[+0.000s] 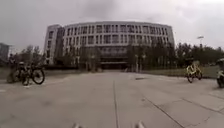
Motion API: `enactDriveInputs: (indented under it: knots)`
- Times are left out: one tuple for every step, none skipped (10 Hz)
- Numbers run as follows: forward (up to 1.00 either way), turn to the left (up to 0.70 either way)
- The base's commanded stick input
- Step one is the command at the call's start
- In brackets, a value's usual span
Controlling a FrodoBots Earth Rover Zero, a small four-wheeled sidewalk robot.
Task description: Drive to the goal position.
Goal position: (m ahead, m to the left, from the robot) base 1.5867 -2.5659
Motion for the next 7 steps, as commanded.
enactDriveInputs:
  knots:
    - [0.5, 0.0]
    - [0.5, 0.0]
    - [0.5, 0.0]
    - [0.5, 0.0]
    - [0.5, 0.0]
    - [0.5, 0.0]
    - [0.5, 0.0]
